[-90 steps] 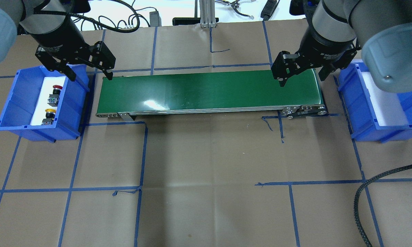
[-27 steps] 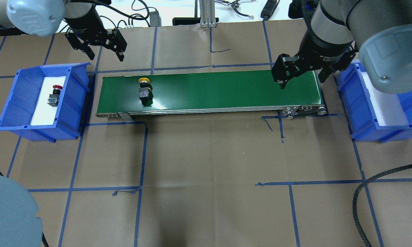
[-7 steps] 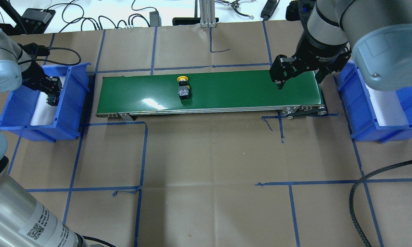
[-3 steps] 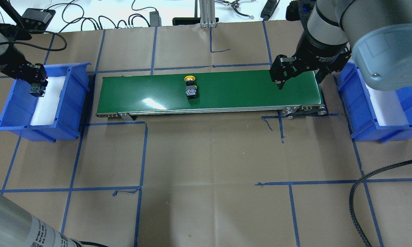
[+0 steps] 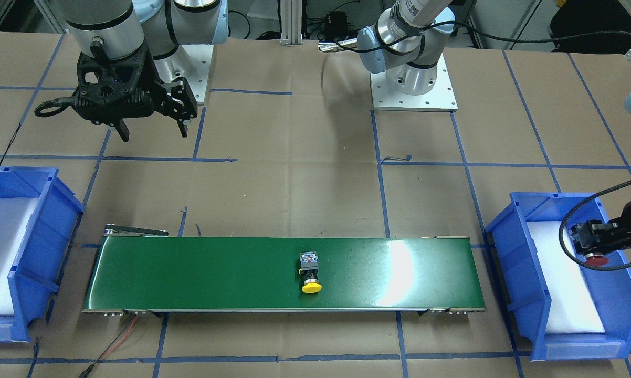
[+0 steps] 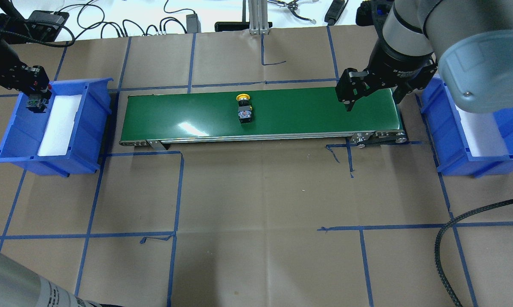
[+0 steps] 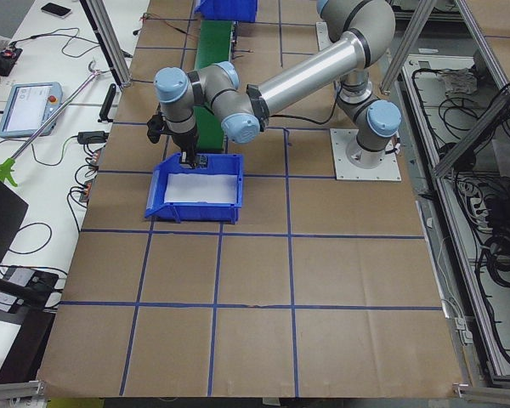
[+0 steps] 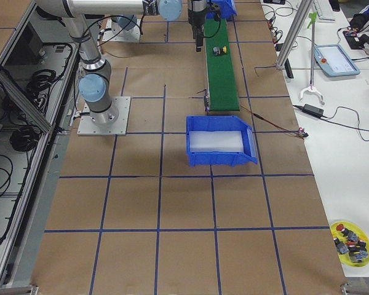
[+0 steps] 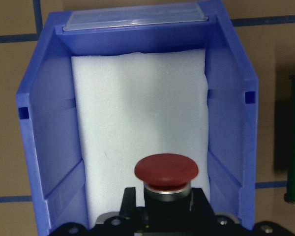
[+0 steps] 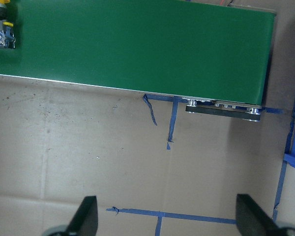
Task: Transport two buttons from left to right
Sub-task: 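Carry the red button onto the conveyor and release it, then raise the left gripper while the right gripper grasps the yellow button on the belt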
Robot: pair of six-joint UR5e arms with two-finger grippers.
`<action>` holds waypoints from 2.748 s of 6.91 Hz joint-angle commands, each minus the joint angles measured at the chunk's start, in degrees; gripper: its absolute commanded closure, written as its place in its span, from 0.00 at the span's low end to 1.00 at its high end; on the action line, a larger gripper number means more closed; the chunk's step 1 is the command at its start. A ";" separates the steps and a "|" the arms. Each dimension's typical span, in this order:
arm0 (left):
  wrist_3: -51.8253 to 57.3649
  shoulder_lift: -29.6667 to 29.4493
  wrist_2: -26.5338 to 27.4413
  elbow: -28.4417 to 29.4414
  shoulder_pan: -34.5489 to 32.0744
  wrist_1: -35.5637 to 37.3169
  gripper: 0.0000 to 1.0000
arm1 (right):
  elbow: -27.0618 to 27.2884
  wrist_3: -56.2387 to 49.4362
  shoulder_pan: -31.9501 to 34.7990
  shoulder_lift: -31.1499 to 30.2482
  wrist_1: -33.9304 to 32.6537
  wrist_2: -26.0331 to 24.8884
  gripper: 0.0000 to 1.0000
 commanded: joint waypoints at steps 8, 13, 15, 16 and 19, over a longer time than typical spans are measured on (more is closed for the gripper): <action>-25.15 -1.88 -0.97 -10.18 -19.22 9.19 0.91 | 2.36 0.30 0.00 0.26 -2.49 0.35 0.00; -25.24 -2.07 -0.97 -13.38 -19.22 16.98 0.01 | 5.54 0.30 -0.61 7.80 -17.18 8.50 0.00; -24.80 -1.02 -0.79 -9.88 -18.44 15.24 0.00 | 5.71 0.21 -1.92 10.89 -19.63 11.60 0.00; -24.80 0.03 -0.79 -6.03 -18.69 8.78 0.00 | 5.63 0.21 -4.11 12.81 -20.08 11.86 0.00; -28.11 7.22 -1.05 -2.90 -19.74 -3.29 0.00 | 4.49 0.30 -5.80 18.09 -23.85 16.26 0.00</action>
